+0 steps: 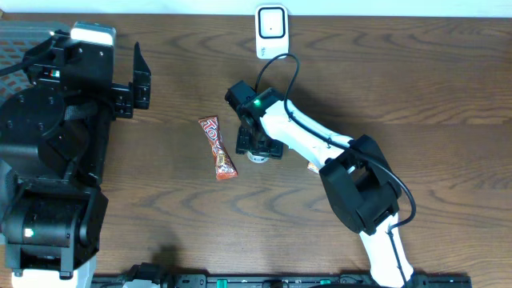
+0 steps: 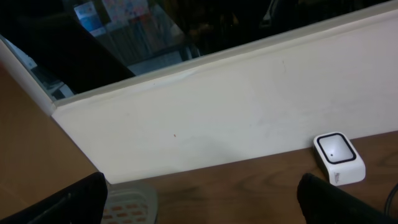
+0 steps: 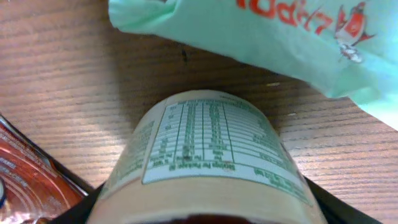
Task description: Scan the item barcode
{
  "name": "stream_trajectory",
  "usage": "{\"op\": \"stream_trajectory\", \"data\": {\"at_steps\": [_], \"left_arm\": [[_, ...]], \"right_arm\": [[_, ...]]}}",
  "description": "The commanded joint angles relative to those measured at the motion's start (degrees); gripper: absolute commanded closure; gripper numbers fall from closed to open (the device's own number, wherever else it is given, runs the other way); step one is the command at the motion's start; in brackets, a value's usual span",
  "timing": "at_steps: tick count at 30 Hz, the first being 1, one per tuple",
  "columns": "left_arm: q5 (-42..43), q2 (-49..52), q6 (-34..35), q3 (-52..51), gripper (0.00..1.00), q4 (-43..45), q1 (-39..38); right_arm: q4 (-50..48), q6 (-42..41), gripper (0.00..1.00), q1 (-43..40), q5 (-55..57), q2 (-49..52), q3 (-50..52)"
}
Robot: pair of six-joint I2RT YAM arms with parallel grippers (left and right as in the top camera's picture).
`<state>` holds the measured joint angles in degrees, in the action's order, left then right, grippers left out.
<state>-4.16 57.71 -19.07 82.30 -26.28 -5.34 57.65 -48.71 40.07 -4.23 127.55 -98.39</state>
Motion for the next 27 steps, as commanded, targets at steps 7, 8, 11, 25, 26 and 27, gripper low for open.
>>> {"op": "stream_trajectory", "data": {"at_steps": [7,8,11,25,26,27], "left_arm": [[0.74,-0.17,0.92,-0.5,0.02,0.39,0.31],[0.74,-0.17,0.92,-0.5,0.02,0.39,0.31],[0.72,-0.17,0.92,-0.5,0.02,0.39,0.31],[0.72,-0.17,0.92,-0.5,0.02,0.33,0.31],[0.72,-0.17,0.92,-0.5,0.02,0.24,0.31],[0.72,-0.17,0.92,-0.5,0.02,0.17,0.31]], "right_arm": [[0.2,1.84,0.5,-2.86,-14.69,-0.79,0.83],[0.24,3.04,0.51,-3.43,-17.03,-0.79,0.83],[0.72,7.13,0.55,-5.38,-25.03,-0.81,0.83],[4.81,22.47,0.58,-16.83,-51.08,-1.27,0.79],[5.27,23.65,0.58,-17.59,-52.74,-1.46,0.79],[5.75,24.55,0.58,-18.12,-53.83,-1.88,0.79]]}}
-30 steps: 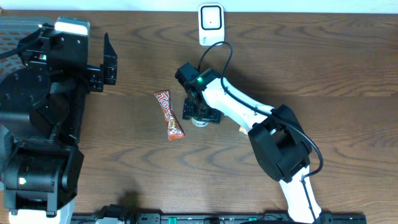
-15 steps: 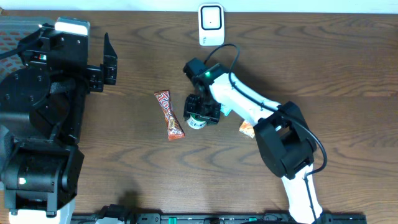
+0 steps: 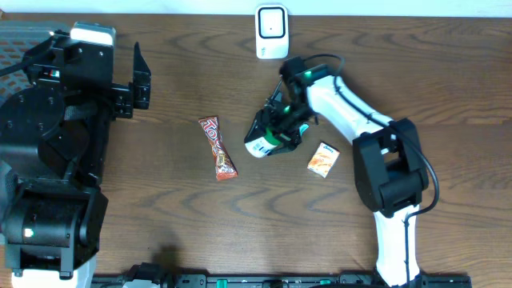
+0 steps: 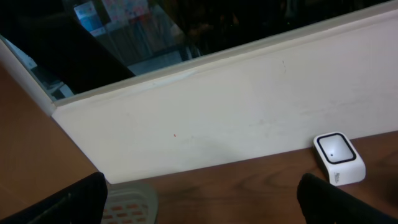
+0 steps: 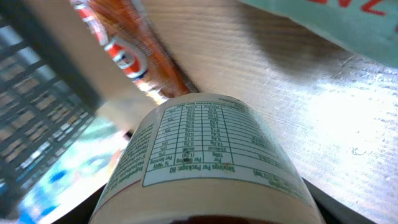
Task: Scan the item barcode
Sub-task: 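Lift the bottle with the right gripper and swing it right, then bring the bottle to the white scanner, label facing it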
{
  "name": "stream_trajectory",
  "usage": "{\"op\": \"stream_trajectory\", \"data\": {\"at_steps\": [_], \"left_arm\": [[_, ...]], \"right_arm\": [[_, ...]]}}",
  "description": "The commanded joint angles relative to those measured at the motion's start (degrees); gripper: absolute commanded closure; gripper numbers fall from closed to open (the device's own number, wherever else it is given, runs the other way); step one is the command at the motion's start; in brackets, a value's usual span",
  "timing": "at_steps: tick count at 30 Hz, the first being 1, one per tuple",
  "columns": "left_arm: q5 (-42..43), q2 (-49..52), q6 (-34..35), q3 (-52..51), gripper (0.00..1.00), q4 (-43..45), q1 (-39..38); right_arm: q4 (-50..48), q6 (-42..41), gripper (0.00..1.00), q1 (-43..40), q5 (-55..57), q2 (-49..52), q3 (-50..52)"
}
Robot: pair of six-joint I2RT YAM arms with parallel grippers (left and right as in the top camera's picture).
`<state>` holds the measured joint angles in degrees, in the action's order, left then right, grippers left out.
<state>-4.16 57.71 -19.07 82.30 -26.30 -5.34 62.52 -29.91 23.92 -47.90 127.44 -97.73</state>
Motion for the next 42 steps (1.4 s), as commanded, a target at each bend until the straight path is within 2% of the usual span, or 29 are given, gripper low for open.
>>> {"op": "stream_trajectory", "data": {"at_steps": [1,11,24,31,37,42], "left_arm": [[0.72,-0.17,0.92,-0.5,0.02,0.2,0.31],[0.74,-0.17,0.92,-0.5,0.02,0.48,0.31],[0.74,-0.17,0.92,-0.5,0.02,0.87,0.31],[0.74,-0.17,0.92,-0.5,0.02,0.83,0.31],[0.76,-0.15,0.96,-0.5,0.02,-0.72,0.28],[0.76,-0.13,0.94,-0.5,0.02,-5.11,0.28]], "right_arm": [[1.38,6.49,0.57,-2.58,-11.04,-2.16,0.13],[3.13,8.2,0.56,-6.67,-11.04,-12.94,0.13],[3.3,6.21,0.53,-6.91,-7.5,-35.36,0.13],[6.23,5.14,0.53,-6.82,-5.88,-39.12,0.13],[5.35,4.02,0.53,-4.37,19.43,-39.04,0.13],[-1.57,3.63,0.53,-1.44,43.39,-38.93,0.15]]}}
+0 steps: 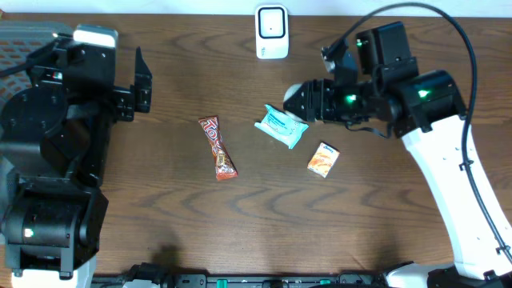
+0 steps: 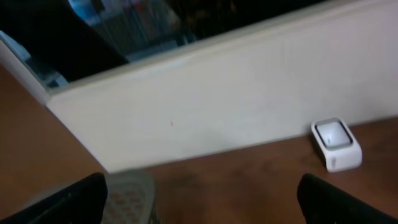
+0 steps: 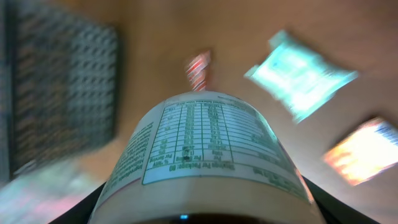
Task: Scan the item barcode
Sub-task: 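Bring the bottle to the white scanner, label facing it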
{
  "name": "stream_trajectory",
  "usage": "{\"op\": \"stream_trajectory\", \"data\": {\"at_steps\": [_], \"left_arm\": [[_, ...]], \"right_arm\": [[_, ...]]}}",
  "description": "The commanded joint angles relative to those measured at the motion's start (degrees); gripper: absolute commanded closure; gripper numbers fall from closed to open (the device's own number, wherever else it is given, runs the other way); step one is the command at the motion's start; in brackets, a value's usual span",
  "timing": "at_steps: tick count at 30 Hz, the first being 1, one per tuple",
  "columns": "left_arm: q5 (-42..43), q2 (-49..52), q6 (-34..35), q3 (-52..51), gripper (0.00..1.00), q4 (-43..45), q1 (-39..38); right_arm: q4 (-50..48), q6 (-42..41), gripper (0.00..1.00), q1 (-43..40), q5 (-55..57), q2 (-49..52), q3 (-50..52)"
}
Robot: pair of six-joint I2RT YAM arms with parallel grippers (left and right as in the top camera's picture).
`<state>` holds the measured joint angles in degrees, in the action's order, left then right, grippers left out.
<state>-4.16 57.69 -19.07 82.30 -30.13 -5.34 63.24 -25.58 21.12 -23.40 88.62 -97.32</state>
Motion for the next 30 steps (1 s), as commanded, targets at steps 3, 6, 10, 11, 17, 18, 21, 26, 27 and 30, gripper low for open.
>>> {"op": "stream_trajectory", "data": {"at_steps": [3,6,10,11,17,18,21,26,27,30], "left_arm": [[0.74,-0.09,0.94,-0.5,0.02,-6.21,0.28],[0.76,-0.09,0.94,-0.5,0.02,-12.68,0.28],[0.76,-0.09,0.94,-0.5,0.02,-19.61,0.28],[0.76,-0.11,0.94,-0.5,0.02,-20.17,0.28],[0.74,-0.09,0.94,-0.5,0.02,-21.55,0.28],[0.74,-0.09,0.94,-0.5,0.02,-21.75,0.28],[0.76,-0.09,0.94,-0.5,0.02,-22.64,0.28],[0.74,-0.09,0.94,-0.5,0.02,-23.82,0.28],[0.76,-0.09,0.94,-0.5,0.02,-23.85,0.28],[0.76,0.02,0.94,-0.5,0.02,-23.85,0.28]], "right_arm": [[-7.41,-0.37,0.54,2.6,29.83,0.68,-0.26],[-13.53,2.56,0.55,2.89,32.33,2.91,-0.26],[-21.92,6.47,0.57,2.73,32.35,7.8,-0.26],[-24.13,7.32,0.58,2.71,32.35,9.22,-0.26],[-39.34,10.93,0.49,2.71,33.05,18.45,-0.26],[-41.88,11.1,0.47,2.71,33.24,19.8,-0.26],[-49.46,12.13,0.44,2.71,34.32,23.67,-0.26],[-60.78,18.45,0.44,2.71,35.58,29.55,-0.26],[-63.06,19.89,0.44,2.71,35.58,30.84,-0.26],[-69.72,24.35,0.44,2.71,35.6,34.53,-0.26]]}}
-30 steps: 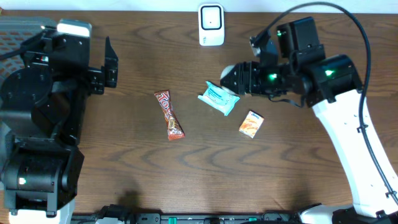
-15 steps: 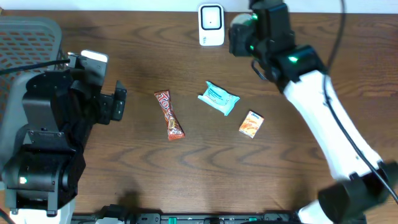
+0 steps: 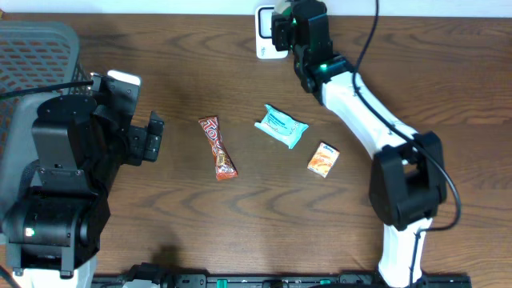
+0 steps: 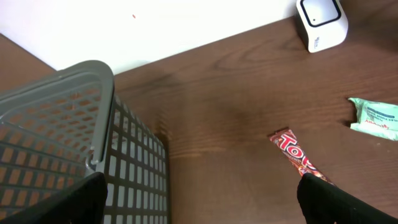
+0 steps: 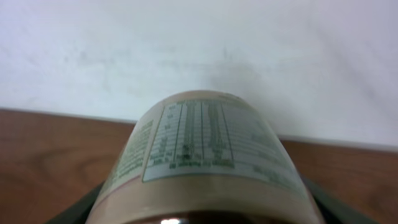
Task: Scan the item barcode
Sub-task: 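Bring the bottle to the white scanner, label facing it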
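Note:
My right gripper (image 5: 205, 213) is shut on a round jar (image 5: 204, 146) with a nutrition label. In the right wrist view the jar faces a white wall above the table's back edge. Overhead, the right gripper (image 3: 290, 22) sits at the table's back edge, right beside the white scanner (image 3: 263, 42), and hides the jar. That scanner (image 4: 319, 21) also shows at the top right of the left wrist view. My left gripper (image 3: 154, 138) stands open at the left, near the basket, with nothing between its fingers.
A grey mesh basket (image 3: 36, 48) stands at the far left. A red candy bar (image 3: 218, 149), a teal packet (image 3: 281, 126) and a small orange box (image 3: 323, 159) lie mid-table. The white wall runs along the back edge.
My right gripper went from high over the table's right middle to the back edge by the scanner, still holding the jar. The left arm shifted right and tilted down toward basket and table.
The right gripper was shut on the jar on the table beside the teal packet. It then held the jar tilted off the table, later high above the packets, and now at the scanner. The left arm stayed still until just now.

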{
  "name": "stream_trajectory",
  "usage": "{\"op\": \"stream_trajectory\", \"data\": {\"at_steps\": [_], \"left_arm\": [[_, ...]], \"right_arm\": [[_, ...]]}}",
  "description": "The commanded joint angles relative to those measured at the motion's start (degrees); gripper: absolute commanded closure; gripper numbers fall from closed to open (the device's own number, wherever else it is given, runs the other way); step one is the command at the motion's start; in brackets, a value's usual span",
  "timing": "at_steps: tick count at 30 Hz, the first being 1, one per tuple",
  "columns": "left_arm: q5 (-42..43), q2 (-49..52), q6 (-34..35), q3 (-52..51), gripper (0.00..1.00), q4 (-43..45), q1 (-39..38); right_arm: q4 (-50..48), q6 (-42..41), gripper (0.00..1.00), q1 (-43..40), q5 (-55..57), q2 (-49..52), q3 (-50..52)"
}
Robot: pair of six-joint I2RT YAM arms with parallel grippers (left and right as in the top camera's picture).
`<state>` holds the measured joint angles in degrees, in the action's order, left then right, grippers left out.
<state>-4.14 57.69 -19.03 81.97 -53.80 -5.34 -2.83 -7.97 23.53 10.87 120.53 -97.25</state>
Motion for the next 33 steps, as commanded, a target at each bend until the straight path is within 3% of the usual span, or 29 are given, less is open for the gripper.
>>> {"op": "stream_trajectory", "data": {"at_steps": [1,15,26,33], "left_arm": [[0.72,0.11,0.9,-0.17,0.02,-0.17,0.28],[0.72,0.28,0.9,-0.17,0.02,-0.17,0.28],[0.72,0.57,0.9,-0.17,0.02,-0.17,0.28],[0.72,0.66,0.9,-0.17,0.02,-0.17,0.28]], "right_arm": [[-5.53,8.04,0.44,0.31,1.33,3.65,-0.33],[-31.28,15.78,0.49,0.13,5.53,14.82,-0.35],[-31.47,15.28,0.49,0.15,5.16,15.56,-0.35],[-30.51,17.2,0.55,0.74,11.08,13.11,-0.35]]}}
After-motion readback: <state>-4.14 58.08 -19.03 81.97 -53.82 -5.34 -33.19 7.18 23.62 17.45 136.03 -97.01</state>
